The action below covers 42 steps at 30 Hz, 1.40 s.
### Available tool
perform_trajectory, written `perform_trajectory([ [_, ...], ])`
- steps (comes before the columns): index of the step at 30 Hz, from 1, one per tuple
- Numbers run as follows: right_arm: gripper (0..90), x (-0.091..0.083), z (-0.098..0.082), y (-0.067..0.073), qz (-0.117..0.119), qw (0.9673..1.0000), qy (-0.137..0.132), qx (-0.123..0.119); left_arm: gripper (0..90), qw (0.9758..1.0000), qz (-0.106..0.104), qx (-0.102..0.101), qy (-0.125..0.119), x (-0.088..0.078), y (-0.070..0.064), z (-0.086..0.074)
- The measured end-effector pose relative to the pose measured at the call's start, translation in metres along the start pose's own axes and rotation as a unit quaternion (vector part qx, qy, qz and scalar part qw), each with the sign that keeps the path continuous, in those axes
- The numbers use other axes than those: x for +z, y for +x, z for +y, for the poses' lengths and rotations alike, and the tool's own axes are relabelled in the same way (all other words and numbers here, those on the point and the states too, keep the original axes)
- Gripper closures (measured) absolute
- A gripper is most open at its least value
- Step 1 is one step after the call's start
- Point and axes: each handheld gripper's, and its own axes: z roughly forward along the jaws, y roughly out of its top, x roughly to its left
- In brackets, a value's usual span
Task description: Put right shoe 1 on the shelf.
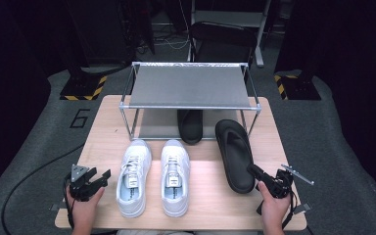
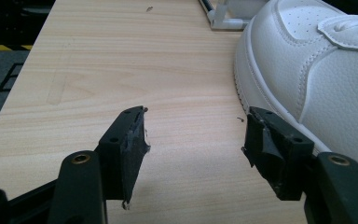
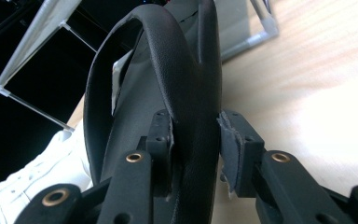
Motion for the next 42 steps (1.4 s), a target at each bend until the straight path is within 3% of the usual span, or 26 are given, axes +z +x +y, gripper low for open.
perform_trajectory([
  [7, 66.3, 0.024, 0.015, 0.014, 0.004, 0.9999, -0.007, 0.008, 37.8, 1.0, -0.005, -0.003, 0.008, -0.001, 0.0, 0.001],
  [11, 66.3, 0.042, 0.02, 0.018, -0.004, 0.9999, 0.0, 0.015, 37.8, 1.0, -0.002, -0.002, -0.001, 0.0, 0.0, 0.0],
  [12, 66.3, 0.047, 0.02, 0.017, -0.01, 0.9999, 0.002, 0.008, 37.8, 1.0, -0.002, -0.001, -0.001, 0.0, 0.0, 0.0],
  [16, 66.3, 0.068, 0.024, 0.016, -0.016, 0.9996, 0.0, 0.023, 37.8, 1.0, -0.005, 0.0, 0.008, -0.002, 0.001, 0.0],
  [23, 66.3, 0.099, 0.03, 0.012, -0.029, 0.9992, -0.006, 0.028, 37.8, 0.9999, -0.005, 0.003, 0.011, -0.001, 0.001, 0.0],
  [25, 66.3, 0.104, 0.03, 0.01, -0.03, 0.9988, -0.005, 0.039, 37.8, 0.9999, -0.006, 0.002, 0.013, -0.001, 0.001, 0.0],
  [27, 66.3, 0.111, 0.031, 0.01, -0.04, 0.9989, -0.009, 0.021, 37.8, 0.9999, -0.005, -0.002, 0.011, -0.001, 0.001, -0.001],
  [30, 66.3, 0.116, 0.034, 0.012, -0.042, 0.9986, -0.003, 0.031, 37.8, 0.9999, -0.005, -0.003, 0.01, 0.0, 0.001, -0.001],
  [31, 66.3, 0.119, 0.035, 0.012, -0.038, 0.9989, -0.014, 0.023, 37.8, 0.9999, -0.005, -0.003, 0.01, -0.001, 0.001, -0.001],
  [32, 66.4, 0.118, 0.037, 0.015, -0.038, 0.9985, -0.01, 0.039, 37.8, 0.9999, -0.005, -0.003, 0.01, -0.001, 0.001, -0.001],
  [35, 66.4, 0.121, 0.044, 0.022, -0.037, 0.9989, -0.02, 0.021, 37.8, 0.9999, -0.005, 0.001, 0.014, -0.001, 0.002, -0.001],
  [42, 66.4, 0.133, 0.053, 0.033, -0.043, 0.9983, -0.021, 0.033, 37.8, 0.9999, -0.005, 0.0, 0.011, 0.0, 0.002, -0.001],
])
